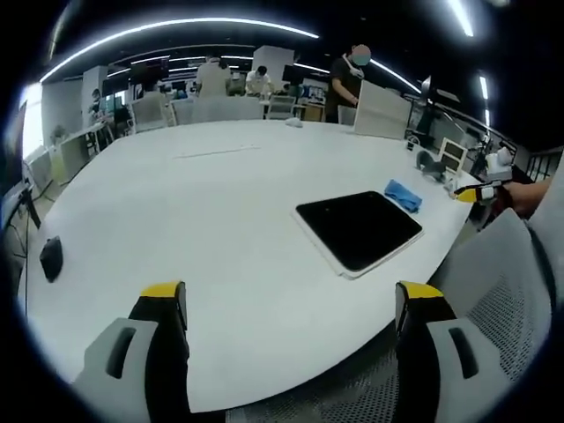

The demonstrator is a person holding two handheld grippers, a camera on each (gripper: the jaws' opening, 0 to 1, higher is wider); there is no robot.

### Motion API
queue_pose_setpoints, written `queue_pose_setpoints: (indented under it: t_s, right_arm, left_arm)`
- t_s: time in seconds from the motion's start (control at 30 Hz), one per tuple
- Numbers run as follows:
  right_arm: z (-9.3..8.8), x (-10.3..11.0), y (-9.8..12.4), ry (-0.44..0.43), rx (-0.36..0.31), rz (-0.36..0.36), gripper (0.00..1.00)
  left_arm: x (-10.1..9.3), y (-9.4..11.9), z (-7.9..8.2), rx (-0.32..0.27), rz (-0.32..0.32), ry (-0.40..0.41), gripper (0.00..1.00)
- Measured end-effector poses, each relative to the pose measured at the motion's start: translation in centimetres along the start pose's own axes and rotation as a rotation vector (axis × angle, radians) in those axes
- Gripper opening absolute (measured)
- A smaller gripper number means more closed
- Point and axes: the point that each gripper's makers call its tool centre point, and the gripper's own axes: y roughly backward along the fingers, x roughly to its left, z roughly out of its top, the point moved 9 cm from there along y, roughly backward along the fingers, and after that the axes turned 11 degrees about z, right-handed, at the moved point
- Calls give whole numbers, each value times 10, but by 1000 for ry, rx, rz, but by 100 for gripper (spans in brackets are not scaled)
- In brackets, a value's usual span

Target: Wipe the mirror surface with the cleaning cloth until all visible marks leave the cleaned area.

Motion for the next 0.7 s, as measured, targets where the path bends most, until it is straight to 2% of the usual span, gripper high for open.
queue_pose_setpoints:
  t_s: [0.17,0.27,0.33,0.43,0.5,0.63,0.7]
  right_arm:
    - [13,11,-4,39,-22,-29,99]
    - [23,10,-5,46,-52,-54,98]
    - [29,9,-3,21,-64,-74,99]
    - [31,8,-2,-26,-56,-92,99]
    - [32,8,-6,-18,-34,-95,99]
    - [41,9,-14,-1,-53,-100,98]
    - [46,10,-17,-10,-65,-107,95]
  left_arm:
    - [-8,4,3,-9,-40,-15,99]
    - [-10,5,4,-9,-55,-24,99]
    - [-9,5,4,-31,-57,-35,99]
    - [-7,3,2,-18,-62,-32,99]
    - [-5,2,1,-9,-67,-16,99]
    - [-6,2,0,-15,-83,-30,99]
    - [-5,1,-1,-6,-77,-20,99]
